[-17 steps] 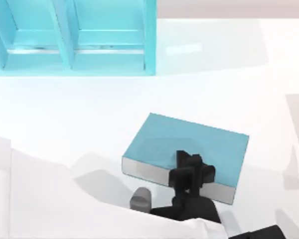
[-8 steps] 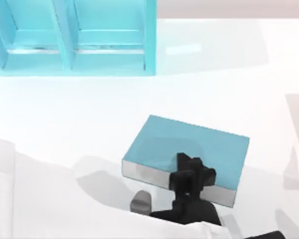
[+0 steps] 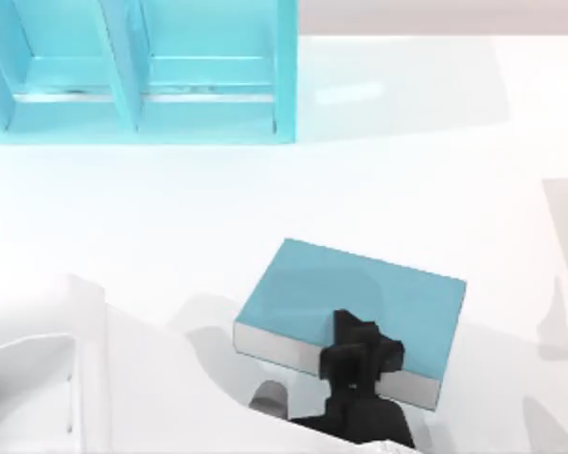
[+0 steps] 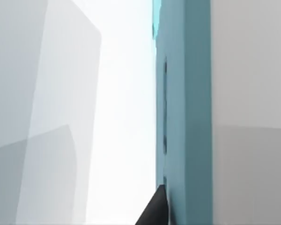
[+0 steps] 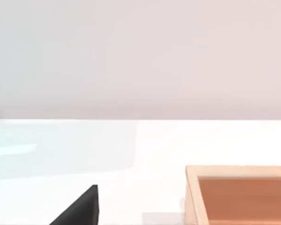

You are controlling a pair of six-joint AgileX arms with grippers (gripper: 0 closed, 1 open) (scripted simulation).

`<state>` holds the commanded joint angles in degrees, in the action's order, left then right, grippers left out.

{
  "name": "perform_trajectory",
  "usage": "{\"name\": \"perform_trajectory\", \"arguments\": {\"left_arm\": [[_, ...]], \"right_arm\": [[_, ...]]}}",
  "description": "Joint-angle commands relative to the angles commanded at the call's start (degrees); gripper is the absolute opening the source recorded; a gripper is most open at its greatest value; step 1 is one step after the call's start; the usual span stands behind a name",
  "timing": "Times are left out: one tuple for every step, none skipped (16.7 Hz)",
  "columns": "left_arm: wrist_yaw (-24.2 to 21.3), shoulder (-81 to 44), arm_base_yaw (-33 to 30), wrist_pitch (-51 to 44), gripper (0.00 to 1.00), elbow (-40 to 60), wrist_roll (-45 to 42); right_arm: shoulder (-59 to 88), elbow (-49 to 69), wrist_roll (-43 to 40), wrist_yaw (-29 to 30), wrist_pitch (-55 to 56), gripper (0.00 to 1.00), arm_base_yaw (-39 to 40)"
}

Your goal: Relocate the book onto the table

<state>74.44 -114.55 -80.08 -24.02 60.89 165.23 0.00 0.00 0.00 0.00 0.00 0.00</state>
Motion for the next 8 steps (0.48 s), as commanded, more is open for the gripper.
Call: {"name": "perform_trajectory", "arguments": {"left_arm": [[0.0,0.0,0.0,0.0,0.00,0.0,0.0],[0.0,0.0,0.0,0.0,0.00,0.0,0.0],[0.0,0.0,0.0,0.0,0.08,0.0,0.0],[0.0,0.0,0.0,0.0,0.15,0.0,0.0],[0.0,0.0,0.0,0.0,0.23,0.0,0.0],[0.0,0.0,0.0,0.0,0.30,0.0,0.0],[0.0,0.0,0.0,0.0,0.38,0.0,0.0],[0.0,0.0,0.0,0.0,0.45,0.0,0.0]], "right_arm": [[0.0,0.0,0.0,0.0,0.0,1.00,0.0],[0.0,0.0,0.0,0.0,0.0,1.00,0.0],[0.0,0.0,0.0,0.0,0.0,1.00,0.0],[0.0,0.0,0.0,0.0,0.0,1.00,0.0],[0.0,0.0,0.0,0.0,0.0,1.00,0.0],[0.0,0.0,0.0,0.0,0.0,1.00,0.0],[0.0,0.0,0.0,0.0,0.0,1.00,0.0],[0.0,0.0,0.0,0.0,0.0,1.00,0.0]]}}
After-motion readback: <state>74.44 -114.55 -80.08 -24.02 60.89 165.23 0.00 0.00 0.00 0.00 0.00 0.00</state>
